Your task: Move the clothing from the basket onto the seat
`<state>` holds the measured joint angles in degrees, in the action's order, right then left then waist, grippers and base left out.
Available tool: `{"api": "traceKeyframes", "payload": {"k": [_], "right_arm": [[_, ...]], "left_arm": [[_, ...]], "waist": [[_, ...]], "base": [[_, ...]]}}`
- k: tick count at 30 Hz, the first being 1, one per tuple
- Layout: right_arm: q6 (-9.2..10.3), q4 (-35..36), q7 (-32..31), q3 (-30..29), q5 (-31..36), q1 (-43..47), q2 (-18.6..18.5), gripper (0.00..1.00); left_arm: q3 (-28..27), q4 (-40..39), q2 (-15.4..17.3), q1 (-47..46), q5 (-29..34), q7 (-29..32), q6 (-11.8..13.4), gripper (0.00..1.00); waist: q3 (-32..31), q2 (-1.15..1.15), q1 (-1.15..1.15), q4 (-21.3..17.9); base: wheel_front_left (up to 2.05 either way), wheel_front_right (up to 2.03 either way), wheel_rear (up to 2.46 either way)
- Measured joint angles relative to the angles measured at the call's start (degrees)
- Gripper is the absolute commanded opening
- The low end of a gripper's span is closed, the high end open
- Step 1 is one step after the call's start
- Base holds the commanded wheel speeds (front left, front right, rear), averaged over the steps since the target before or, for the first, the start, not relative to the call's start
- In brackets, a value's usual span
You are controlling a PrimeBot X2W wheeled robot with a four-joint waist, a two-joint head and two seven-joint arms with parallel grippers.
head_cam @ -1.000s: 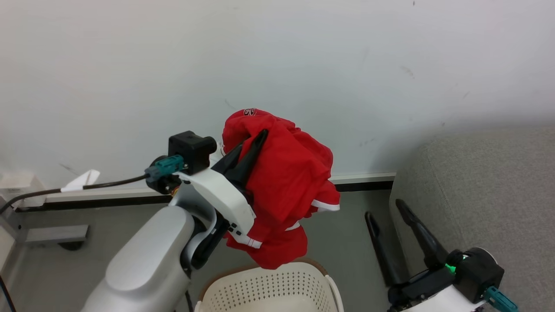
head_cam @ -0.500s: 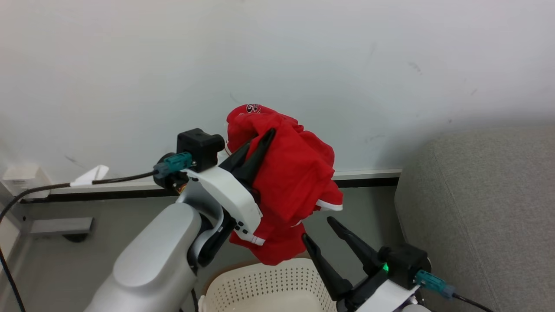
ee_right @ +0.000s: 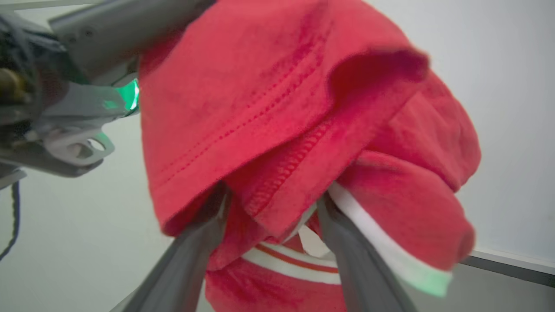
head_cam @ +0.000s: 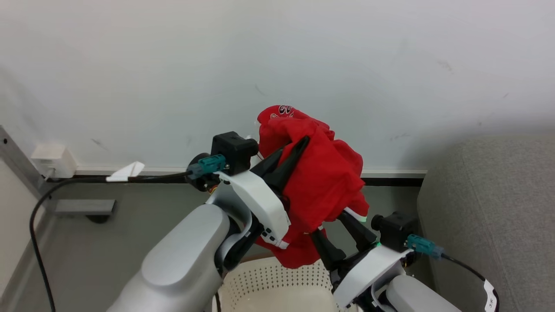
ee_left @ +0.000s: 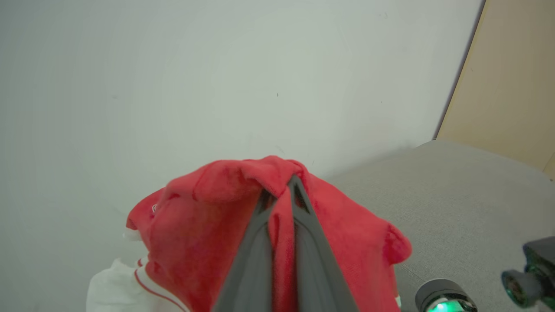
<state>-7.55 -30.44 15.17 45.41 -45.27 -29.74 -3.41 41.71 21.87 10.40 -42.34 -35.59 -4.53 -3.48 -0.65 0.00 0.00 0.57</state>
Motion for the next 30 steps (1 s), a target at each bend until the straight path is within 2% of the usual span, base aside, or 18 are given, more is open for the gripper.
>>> {"api": "traceKeyframes", "payload": {"k": [7, 14, 15, 16, 17, 18, 30], "right_arm": [[0.0, -6.39, -0.02, -0.38, -1.2, -4.23, 0.37, 1.0], [0.0, -8.28, -0.02, -1.2, -1.74, -6.95, 0.49, 1.0], [0.0, -8.51, -0.02, -1.21, -1.74, -7.09, 0.49, 0.96], [0.0, -8.67, -0.02, -1.24, -1.75, -7.26, 0.48, 0.42], [0.0, -8.8, -0.02, -1.25, -1.69, -7.51, 0.48, 0.07], [0.0, -8.83, -0.02, -1.29, -1.67, -7.73, 0.49, 0.0], [0.0, -4.7, -0.03, -4.77, 3.21, -5.28, 0.52, 0.0]], "left_arm": [[2.15, 1.6, -2.29, -0.37, 0.0, -0.02, -0.87, 0.0], [3.36, 3.46, -3.42, -0.64, -0.34, -0.16, -1.54, 0.0], [3.5, 3.7, -3.56, -0.64, -0.36, -0.18, -1.55, 0.0], [3.64, 3.92, -3.67, -0.64, -0.47, -0.19, -1.62, 0.0], [3.75, 4.12, -3.76, -0.64, -0.58, -0.3, -1.68, 0.0], [3.83, 4.32, -3.81, -0.64, -0.81, -0.47, -1.79, 0.0], [2.81, 7.88, -2.47, -0.68, -1.75, -1.7, -1.52, 0.0]], "waist": [[0.3, 0.0, 0.0, 3.07], [0.16, 0.0, 0.0, 4.61], [0.12, 0.0, 0.0, 4.76], [0.08, 0.0, 0.0, 4.9], [0.03, 0.0, 0.0, 5.04], [-0.01, 0.0, 0.0, 5.18], [-0.79, 0.0, 0.0, 4.25]], "base": [[0.0, 0.0, 0.0], [0.0, 0.0, 0.0], [0.0, 0.0, 0.0], [0.0, 0.0, 0.0], [0.0, 0.0, 0.0], [0.0, 0.0, 0.0], [0.0, 0.0, 0.0]]}}
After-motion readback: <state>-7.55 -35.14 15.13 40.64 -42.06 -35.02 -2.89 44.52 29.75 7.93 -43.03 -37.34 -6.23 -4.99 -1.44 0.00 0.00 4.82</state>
